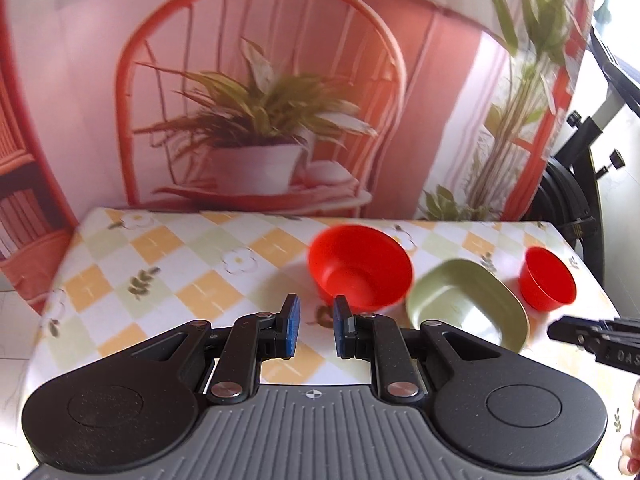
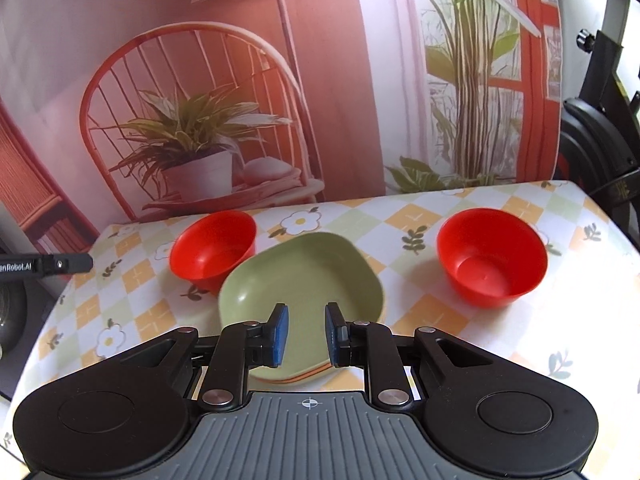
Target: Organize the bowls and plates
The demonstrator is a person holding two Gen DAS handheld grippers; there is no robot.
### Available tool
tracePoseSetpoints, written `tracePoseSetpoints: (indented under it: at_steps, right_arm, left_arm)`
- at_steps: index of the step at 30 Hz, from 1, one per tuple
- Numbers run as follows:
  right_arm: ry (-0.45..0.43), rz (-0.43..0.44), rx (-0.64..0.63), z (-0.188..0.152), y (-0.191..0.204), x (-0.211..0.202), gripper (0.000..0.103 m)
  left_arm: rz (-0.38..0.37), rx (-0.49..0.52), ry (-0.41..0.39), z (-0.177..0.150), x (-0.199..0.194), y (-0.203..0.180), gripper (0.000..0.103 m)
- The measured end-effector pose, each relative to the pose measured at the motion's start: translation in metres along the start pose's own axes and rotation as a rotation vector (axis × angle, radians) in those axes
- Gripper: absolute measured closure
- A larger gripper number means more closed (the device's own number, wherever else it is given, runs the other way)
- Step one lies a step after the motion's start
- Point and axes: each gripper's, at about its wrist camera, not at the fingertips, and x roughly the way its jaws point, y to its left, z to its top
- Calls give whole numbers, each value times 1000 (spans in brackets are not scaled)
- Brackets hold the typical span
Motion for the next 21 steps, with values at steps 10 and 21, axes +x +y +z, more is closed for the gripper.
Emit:
tracePoseSetpoints:
  at_steps: [10,21]
  right_arm:
    - [23,65,86,15,65,15,82]
    - [26,-3,371,55,66,89,82]
  left_arm:
    - [-3,42,-31,31,10,25,84]
    - [-108,-49,0,39,72,35,84]
